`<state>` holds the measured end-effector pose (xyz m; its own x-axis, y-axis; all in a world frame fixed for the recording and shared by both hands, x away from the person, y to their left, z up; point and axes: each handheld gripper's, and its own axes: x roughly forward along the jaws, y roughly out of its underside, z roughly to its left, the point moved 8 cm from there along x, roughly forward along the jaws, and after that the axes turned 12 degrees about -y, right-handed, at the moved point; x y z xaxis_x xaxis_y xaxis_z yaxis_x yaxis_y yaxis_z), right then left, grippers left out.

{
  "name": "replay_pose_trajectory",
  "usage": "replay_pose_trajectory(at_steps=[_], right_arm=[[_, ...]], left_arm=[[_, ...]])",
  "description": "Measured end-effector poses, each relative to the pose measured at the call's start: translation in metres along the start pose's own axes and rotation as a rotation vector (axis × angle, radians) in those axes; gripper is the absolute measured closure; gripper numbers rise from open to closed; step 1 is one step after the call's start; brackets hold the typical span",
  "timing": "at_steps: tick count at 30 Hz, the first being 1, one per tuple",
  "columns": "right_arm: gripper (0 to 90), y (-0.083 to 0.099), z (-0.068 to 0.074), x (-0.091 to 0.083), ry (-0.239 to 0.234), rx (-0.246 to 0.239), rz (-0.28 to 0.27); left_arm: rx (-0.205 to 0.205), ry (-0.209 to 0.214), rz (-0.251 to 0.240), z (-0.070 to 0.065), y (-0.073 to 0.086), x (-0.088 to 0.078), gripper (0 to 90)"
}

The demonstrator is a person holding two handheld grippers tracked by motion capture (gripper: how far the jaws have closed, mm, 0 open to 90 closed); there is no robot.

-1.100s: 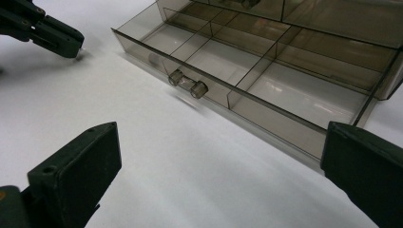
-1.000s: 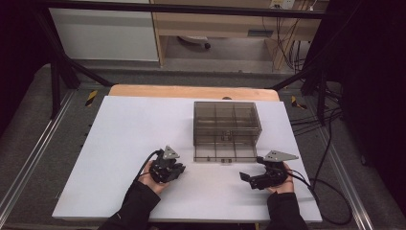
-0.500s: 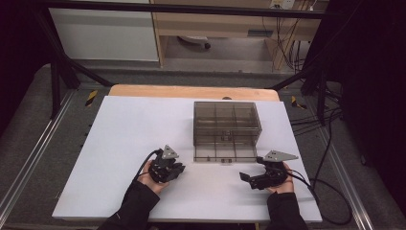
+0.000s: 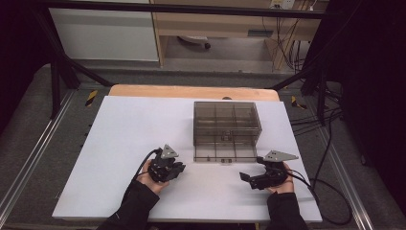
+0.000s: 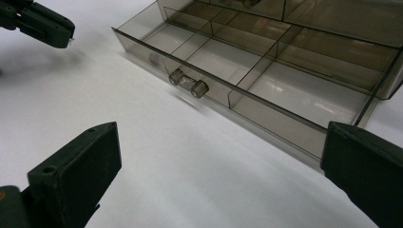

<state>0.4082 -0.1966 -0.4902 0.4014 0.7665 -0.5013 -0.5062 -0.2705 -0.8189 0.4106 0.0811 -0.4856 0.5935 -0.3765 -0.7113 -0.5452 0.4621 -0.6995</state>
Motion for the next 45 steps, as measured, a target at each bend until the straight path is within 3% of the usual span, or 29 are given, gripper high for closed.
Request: replay_pose_trajectory(at_steps=[20, 45], right_arm=[[0.6, 0.0, 0.0, 0.001, 0.001, 0.002, 0.002], [0.6, 0.001, 0.0, 0.001, 0.002, 0.004, 0.006]], left_arm=[[-0.001, 0.01, -0.009, -0.001, -0.01, -0.006, 79.7], [0.006, 0.023, -0.048, -0.009, -0.037, -0.011, 79.7]])
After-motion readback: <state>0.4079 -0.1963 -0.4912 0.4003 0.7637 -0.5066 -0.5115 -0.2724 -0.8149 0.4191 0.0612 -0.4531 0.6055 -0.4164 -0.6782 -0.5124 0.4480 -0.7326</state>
